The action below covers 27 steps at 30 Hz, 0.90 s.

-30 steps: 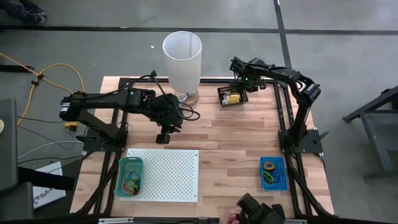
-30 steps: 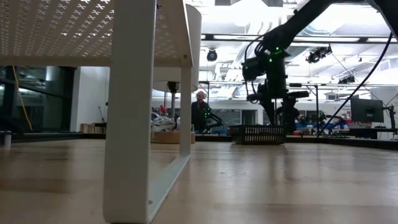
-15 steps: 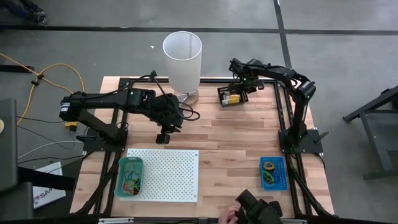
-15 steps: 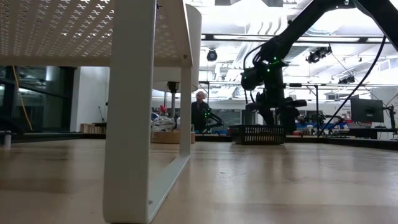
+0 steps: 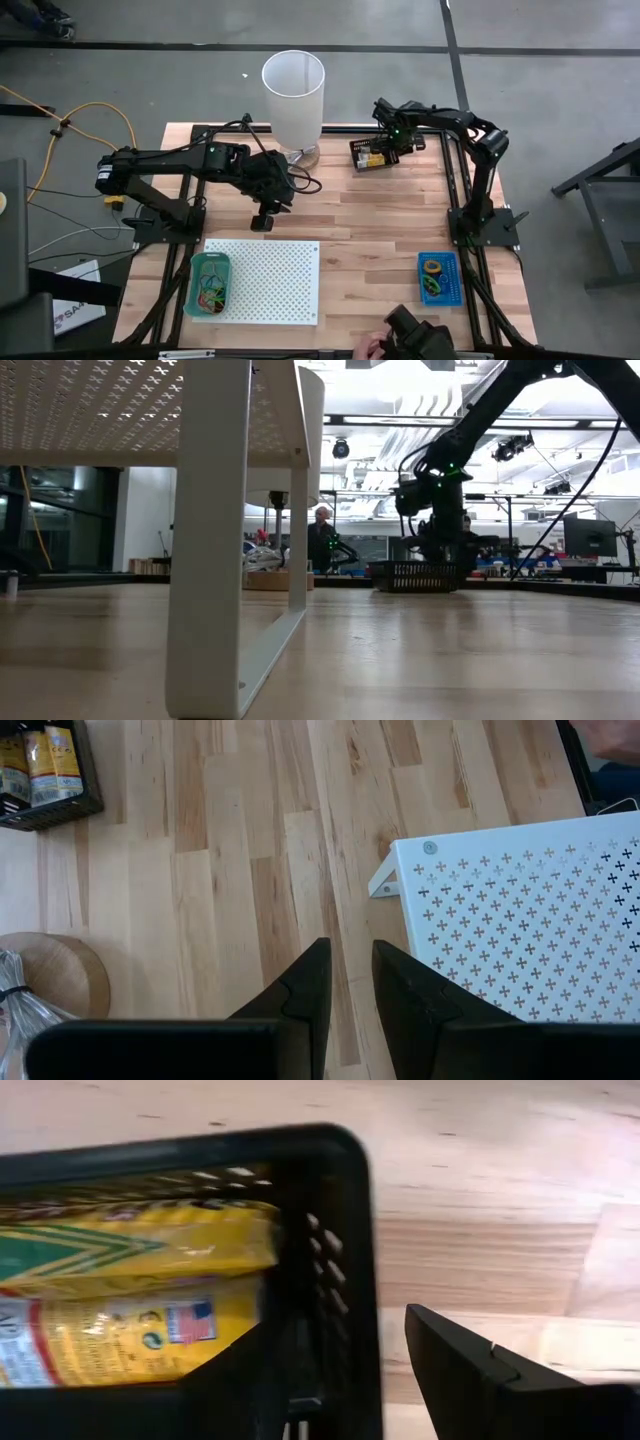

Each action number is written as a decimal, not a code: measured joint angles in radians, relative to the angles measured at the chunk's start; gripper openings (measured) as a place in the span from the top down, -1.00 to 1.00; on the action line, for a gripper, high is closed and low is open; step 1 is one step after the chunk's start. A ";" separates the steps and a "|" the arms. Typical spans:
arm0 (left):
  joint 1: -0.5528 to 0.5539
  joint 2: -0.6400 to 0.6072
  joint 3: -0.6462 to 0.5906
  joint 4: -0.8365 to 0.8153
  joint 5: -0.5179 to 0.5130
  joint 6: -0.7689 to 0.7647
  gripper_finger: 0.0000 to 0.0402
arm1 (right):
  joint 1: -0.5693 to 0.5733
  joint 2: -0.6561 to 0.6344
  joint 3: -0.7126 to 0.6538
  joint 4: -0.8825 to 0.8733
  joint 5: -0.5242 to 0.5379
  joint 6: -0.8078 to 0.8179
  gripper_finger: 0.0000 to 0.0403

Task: Pick & Place Office Desk Supplies
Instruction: Put the black bin on the shelf

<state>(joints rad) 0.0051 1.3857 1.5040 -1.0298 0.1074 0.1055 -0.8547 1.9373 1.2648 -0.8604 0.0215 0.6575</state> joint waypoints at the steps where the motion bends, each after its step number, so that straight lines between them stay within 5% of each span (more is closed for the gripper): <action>1: 0.000 0.000 0.000 0.000 0.000 0.000 0.64 | 0.000 0.000 0.000 0.003 0.000 0.000 0.13; 27: 0.000 0.000 0.000 0.000 0.000 0.000 0.64 | -0.010 -0.057 0.000 0.026 0.003 -0.009 0.16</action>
<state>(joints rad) 0.0052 1.3857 1.5040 -1.0298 0.1074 0.1055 -0.8650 1.8801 1.2648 -0.8341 0.0246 0.6483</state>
